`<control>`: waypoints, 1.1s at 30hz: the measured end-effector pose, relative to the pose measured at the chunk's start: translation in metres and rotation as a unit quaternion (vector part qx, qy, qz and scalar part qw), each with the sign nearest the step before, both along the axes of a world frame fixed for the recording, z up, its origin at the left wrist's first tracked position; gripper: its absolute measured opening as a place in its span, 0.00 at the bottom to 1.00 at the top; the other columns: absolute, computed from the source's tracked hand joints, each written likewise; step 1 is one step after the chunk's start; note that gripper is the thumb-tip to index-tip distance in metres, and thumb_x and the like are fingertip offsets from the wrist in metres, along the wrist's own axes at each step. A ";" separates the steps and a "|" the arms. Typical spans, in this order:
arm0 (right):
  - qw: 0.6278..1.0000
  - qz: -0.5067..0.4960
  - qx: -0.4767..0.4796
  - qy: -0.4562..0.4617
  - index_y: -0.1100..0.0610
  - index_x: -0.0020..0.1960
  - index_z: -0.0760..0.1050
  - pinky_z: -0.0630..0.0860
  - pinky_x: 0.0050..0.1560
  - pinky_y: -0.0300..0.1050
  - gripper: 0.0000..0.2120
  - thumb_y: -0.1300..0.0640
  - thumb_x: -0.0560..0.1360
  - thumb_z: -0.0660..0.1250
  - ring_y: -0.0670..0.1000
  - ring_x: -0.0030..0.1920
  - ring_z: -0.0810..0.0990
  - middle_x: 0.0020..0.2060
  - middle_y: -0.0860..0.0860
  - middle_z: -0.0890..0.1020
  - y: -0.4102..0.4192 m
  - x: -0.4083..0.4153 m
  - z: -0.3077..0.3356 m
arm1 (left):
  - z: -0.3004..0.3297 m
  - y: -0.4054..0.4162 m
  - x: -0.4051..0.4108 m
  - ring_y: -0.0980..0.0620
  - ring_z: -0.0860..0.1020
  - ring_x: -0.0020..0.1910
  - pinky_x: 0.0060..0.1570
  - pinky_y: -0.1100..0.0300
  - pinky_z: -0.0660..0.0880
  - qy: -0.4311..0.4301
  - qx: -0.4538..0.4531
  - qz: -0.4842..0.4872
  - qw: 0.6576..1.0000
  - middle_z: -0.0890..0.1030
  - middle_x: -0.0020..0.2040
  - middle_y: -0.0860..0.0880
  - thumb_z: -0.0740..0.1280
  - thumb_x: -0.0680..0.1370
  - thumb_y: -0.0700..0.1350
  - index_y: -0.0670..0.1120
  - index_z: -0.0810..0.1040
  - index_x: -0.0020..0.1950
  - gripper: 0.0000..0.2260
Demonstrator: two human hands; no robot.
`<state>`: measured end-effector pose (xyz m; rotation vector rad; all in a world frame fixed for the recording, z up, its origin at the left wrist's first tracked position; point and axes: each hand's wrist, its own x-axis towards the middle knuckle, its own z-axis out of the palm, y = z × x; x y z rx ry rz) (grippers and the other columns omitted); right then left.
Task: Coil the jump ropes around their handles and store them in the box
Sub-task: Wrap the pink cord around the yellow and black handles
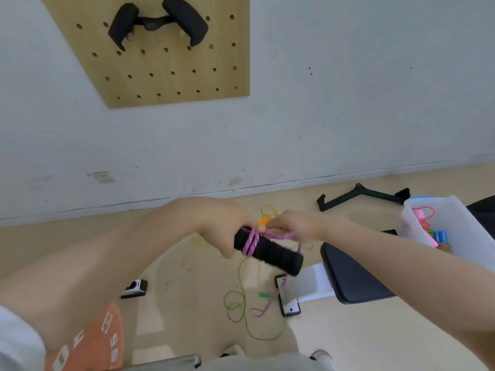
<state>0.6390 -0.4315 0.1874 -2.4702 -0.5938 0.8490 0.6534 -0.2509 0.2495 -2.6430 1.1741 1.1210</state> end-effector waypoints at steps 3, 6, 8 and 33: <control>0.984 0.069 -0.104 -0.127 0.61 0.43 0.72 0.64 0.39 0.44 0.20 0.43 0.78 0.57 0.51 0.36 0.69 0.32 0.50 0.71 0.008 0.024 0.018 | -0.008 -0.014 -0.008 0.48 0.73 0.43 0.35 0.59 0.66 -0.146 0.100 -0.090 0.980 0.76 0.47 0.49 0.64 0.70 0.42 0.49 0.71 0.60 0.18; 0.961 0.024 -0.136 -0.238 0.59 0.47 0.73 0.64 0.40 0.45 0.19 0.45 0.80 0.53 0.56 0.47 0.75 0.45 0.56 0.78 0.021 0.032 0.039 | -0.017 -0.017 -0.003 0.48 0.73 0.40 0.39 0.57 0.69 -0.229 0.135 -0.079 0.961 0.73 0.43 0.49 0.61 0.71 0.42 0.46 0.72 0.58 0.15; 0.953 -0.019 -0.124 -0.277 0.59 0.46 0.72 0.65 0.40 0.45 0.18 0.48 0.81 0.51 0.58 0.50 0.76 0.48 0.59 0.78 0.030 0.028 0.046 | -0.014 -0.018 0.007 0.49 0.72 0.37 0.37 0.58 0.68 -0.243 0.138 -0.041 0.959 0.70 0.38 0.51 0.60 0.71 0.42 0.45 0.72 0.53 0.11; 0.983 -0.079 -0.007 -0.167 0.55 0.30 0.63 0.61 0.32 0.41 0.20 0.48 0.76 0.64 0.50 0.31 0.65 0.26 0.48 0.66 0.016 0.028 0.043 | 0.001 0.007 -0.002 0.49 0.73 0.36 0.36 0.57 0.69 -0.154 0.089 -0.015 0.984 0.73 0.41 0.50 0.67 0.71 0.43 0.44 0.57 0.67 0.29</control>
